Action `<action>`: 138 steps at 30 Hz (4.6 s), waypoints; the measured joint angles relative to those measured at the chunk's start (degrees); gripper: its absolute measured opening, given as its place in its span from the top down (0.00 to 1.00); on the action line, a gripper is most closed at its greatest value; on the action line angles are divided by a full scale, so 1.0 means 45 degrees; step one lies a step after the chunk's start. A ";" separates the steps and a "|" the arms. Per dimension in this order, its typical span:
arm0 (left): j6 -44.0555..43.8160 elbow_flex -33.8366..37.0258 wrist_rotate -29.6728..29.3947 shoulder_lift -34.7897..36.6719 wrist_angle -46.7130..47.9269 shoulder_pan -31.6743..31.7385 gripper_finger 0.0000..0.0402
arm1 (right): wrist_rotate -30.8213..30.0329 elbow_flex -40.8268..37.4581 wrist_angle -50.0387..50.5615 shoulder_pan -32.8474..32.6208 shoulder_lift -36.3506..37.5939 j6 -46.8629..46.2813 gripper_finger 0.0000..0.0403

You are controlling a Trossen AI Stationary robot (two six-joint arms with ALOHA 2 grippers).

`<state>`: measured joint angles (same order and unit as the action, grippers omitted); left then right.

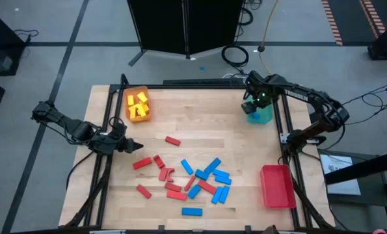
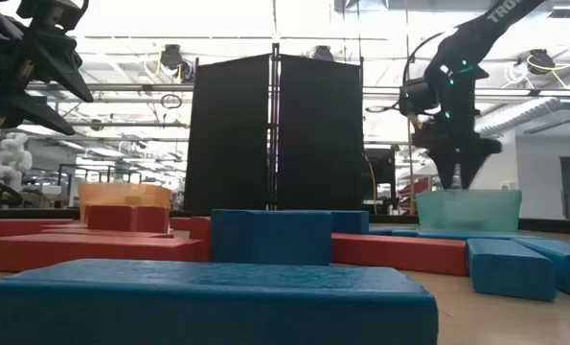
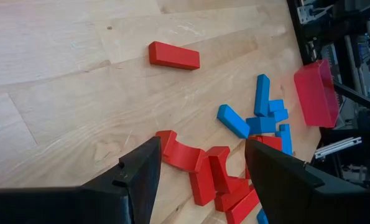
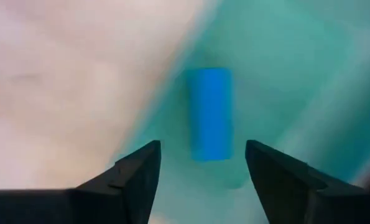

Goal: Sort blocks
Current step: Put the blue block into the blue bin

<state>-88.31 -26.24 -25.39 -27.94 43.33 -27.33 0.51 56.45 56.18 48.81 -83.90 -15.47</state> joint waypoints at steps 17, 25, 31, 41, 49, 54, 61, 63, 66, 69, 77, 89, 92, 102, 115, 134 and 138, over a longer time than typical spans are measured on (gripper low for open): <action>-0.0075 0.0000 -0.0135 0.0000 0.0063 0.0000 0.43 | 0.6893 0.4116 -0.4458 -0.7486 -0.0190 0.0490 0.45; 0.0068 0.0000 -0.0150 -0.0005 0.0058 0.0000 0.43 | 0.2728 0.4108 -0.4941 -1.0442 -0.2030 -0.0817 0.45; 0.0567 0.0000 0.0095 -0.0005 0.0148 0.0000 0.43 | 0.2628 0.4103 -0.5982 -1.2036 -0.3999 -0.2290 0.45; 0.1468 0.0000 0.0248 -0.0005 0.0209 0.0000 0.43 | 0.2548 0.4103 -0.6299 -1.2942 -0.5272 -0.3094 0.40; 0.1472 0.0000 0.0316 -0.0005 0.0216 0.0000 0.43 | 0.2212 0.4103 -0.6562 -1.3517 -0.6043 -0.3262 0.18; 0.1477 0.0000 0.0316 -0.0005 0.0272 0.0000 0.43 | 0.0848 0.4103 -0.6624 -1.3512 -0.6524 -0.3467 0.13; 0.1486 -0.0005 0.0306 -0.0005 0.0313 0.0000 0.43 | 0.0979 0.4167 -0.6473 -1.3529 -0.7271 -0.3664 0.15; 0.1486 -0.0005 0.0301 0.0000 0.0311 0.0000 0.43 | 0.0903 0.4167 -0.6379 -1.3554 -0.7410 -0.3859 0.17; 0.1486 -0.0003 0.0299 -0.0001 0.0314 0.0000 0.43 | 0.0863 0.4171 -0.6055 -1.3529 -0.7454 -0.4329 0.26; 0.1486 -0.0005 0.0289 -0.0004 0.0316 0.0000 0.43 | 0.0811 0.4170 -0.5786 -1.3390 -0.7465 -0.4691 0.41; 0.1491 -0.0005 0.0189 -0.0001 0.0311 0.0000 0.43 | 0.1036 0.4339 -0.5332 -1.3087 -0.7411 -0.5394 0.76; 0.1491 -0.0005 0.0189 -0.0010 0.0306 0.0000 0.43 | -0.0500 0.9269 0.0114 -1.2582 -0.7470 -0.2317 0.76; 0.1491 -0.0005 0.0185 -0.0010 0.0306 0.0000 0.43 | -0.1139 1.0268 0.1288 -1.2125 -0.7392 -0.1185 0.76; 0.1462 -0.0005 0.0184 -0.0010 0.0301 0.0000 0.43 | -0.2468 0.9464 0.3514 -0.9385 -0.4530 0.0006 0.76; 0.1462 -0.0005 -0.0225 -0.0010 0.0303 0.0000 0.43 | -0.3460 0.4921 0.3659 -0.4967 0.0681 -0.0987 0.76; 0.1355 -0.0005 -0.0756 -0.0010 0.0253 -0.0003 0.43 | -0.2432 -0.0778 -0.0010 -0.1126 0.1477 -0.0564 0.76; 0.1350 -0.0005 -0.0936 -0.0010 0.0255 0.0000 0.43 | -0.2462 -0.0967 -0.0430 -0.0733 0.1471 -0.0835 0.70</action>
<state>-82.24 -26.26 -29.60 -27.99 44.48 -27.33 -10.57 52.10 54.24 45.52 -77.28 -19.23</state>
